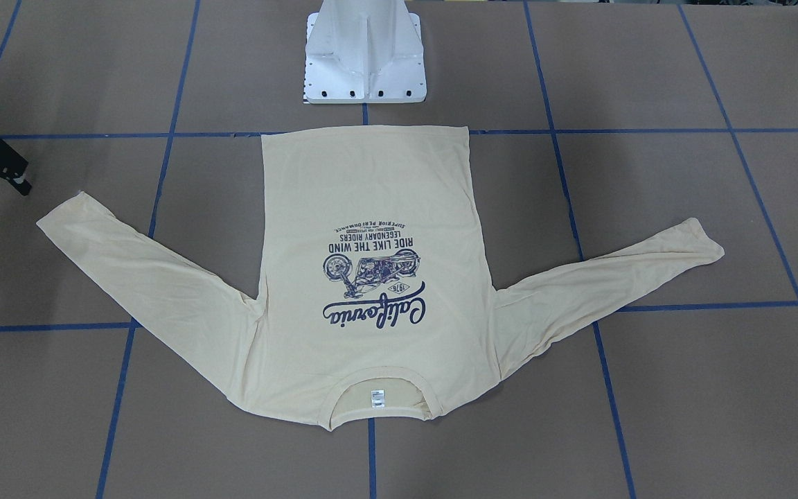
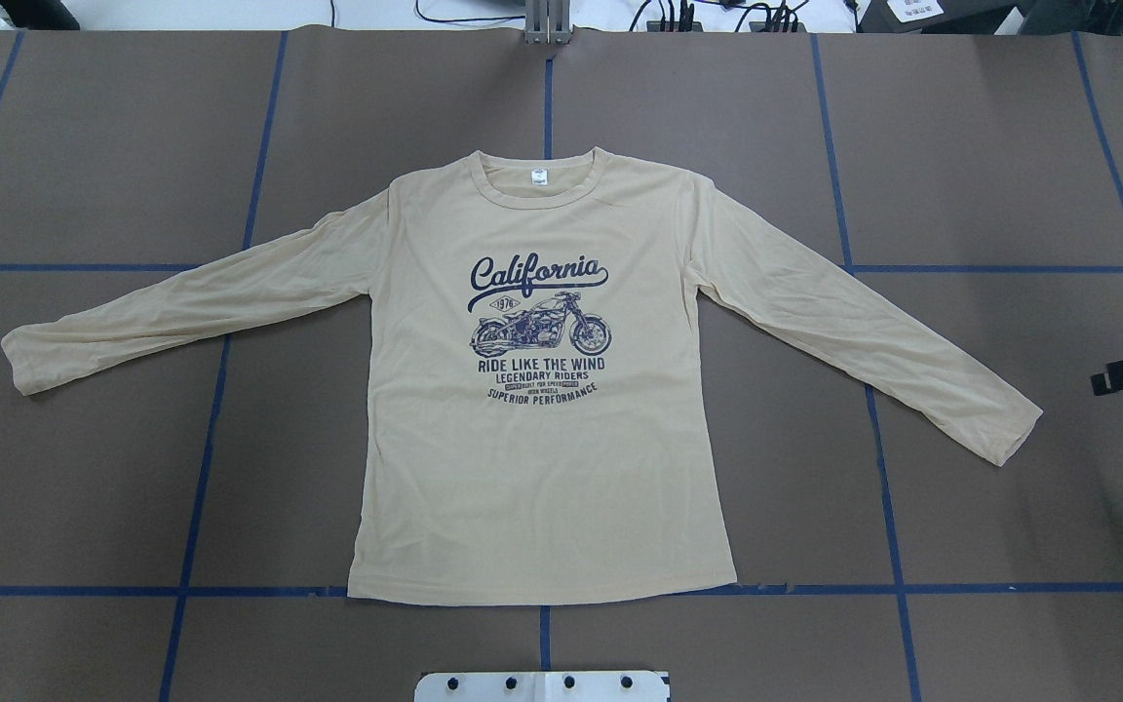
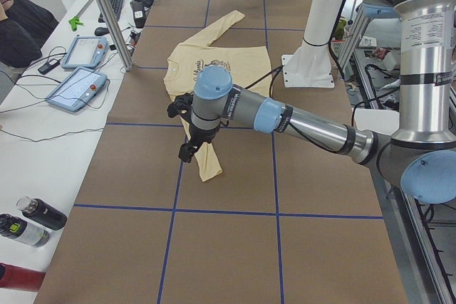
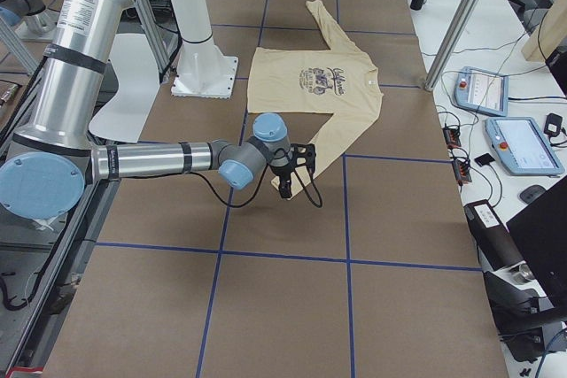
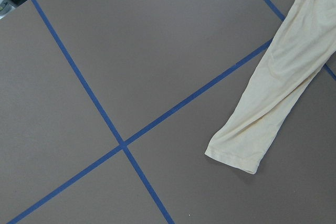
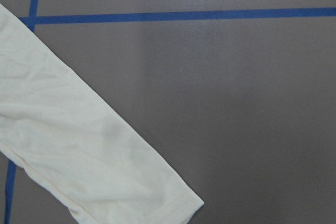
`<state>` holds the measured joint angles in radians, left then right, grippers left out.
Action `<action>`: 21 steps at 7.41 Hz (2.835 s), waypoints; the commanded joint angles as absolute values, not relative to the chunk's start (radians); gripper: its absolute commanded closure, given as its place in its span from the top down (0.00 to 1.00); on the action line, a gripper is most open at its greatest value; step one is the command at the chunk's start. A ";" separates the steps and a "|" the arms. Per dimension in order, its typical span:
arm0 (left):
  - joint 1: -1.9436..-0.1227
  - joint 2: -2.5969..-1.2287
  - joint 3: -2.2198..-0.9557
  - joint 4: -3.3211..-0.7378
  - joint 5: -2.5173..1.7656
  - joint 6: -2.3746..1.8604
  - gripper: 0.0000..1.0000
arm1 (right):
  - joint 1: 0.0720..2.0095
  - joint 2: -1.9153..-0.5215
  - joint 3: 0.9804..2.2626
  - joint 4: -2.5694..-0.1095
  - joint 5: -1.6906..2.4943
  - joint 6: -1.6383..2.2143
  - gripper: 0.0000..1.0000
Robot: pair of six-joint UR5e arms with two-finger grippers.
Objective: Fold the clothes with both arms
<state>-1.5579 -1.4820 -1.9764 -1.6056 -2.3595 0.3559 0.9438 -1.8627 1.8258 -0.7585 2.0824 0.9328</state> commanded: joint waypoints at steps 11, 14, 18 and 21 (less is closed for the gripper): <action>-1.559 -1.482 -1.951 -1.603 -2.368 0.357 1.00 | 0.798 -1.804 1.668 -0.650 1.936 1.037 0.65; -1.559 -1.482 -1.954 -1.605 -2.368 0.357 1.00 | 0.795 -1.799 1.664 -0.650 1.942 1.073 0.42; -1.559 -1.482 -1.954 -1.606 -2.370 0.357 1.00 | 0.787 -1.801 1.693 -0.649 1.956 1.114 0.00; -1.559 -1.482 -1.954 -1.608 -2.370 0.356 1.00 | 0.785 -1.671 1.844 -0.834 1.964 1.314 0.00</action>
<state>-1.5585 -1.4818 -1.9543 -1.6064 -2.3693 0.3572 0.7852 -1.7577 1.7941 -0.7343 1.9645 1.2211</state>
